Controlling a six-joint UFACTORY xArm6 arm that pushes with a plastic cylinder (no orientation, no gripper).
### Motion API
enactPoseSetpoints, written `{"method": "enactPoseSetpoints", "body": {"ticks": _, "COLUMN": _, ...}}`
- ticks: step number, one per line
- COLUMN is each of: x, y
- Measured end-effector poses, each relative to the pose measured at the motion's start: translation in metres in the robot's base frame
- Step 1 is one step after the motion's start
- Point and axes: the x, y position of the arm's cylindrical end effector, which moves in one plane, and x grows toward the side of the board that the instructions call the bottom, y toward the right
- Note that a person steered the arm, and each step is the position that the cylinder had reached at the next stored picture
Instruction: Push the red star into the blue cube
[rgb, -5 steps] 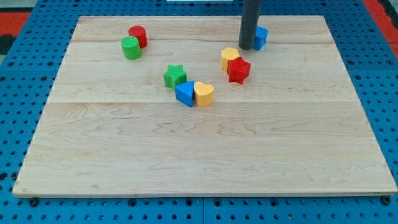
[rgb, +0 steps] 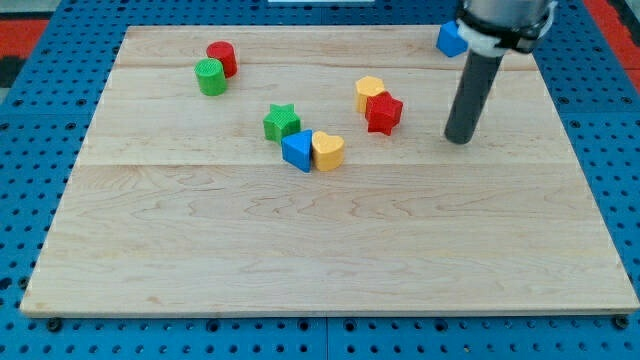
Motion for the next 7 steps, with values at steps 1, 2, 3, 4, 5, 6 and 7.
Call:
{"method": "enactPoseSetpoints", "body": {"ticks": 1, "x": 0.003, "y": -0.044}}
{"method": "enactPoseSetpoints", "body": {"ticks": 2, "x": -0.027, "y": -0.061}}
{"method": "enactPoseSetpoints", "body": {"ticks": 3, "x": -0.06, "y": -0.055}}
{"method": "enactPoseSetpoints", "body": {"ticks": 4, "x": -0.096, "y": -0.055}}
{"method": "enactPoseSetpoints", "body": {"ticks": 5, "x": -0.092, "y": -0.057}}
{"method": "enactPoseSetpoints", "body": {"ticks": 6, "x": -0.067, "y": -0.093}}
{"method": "enactPoseSetpoints", "body": {"ticks": 7, "x": -0.07, "y": -0.136}}
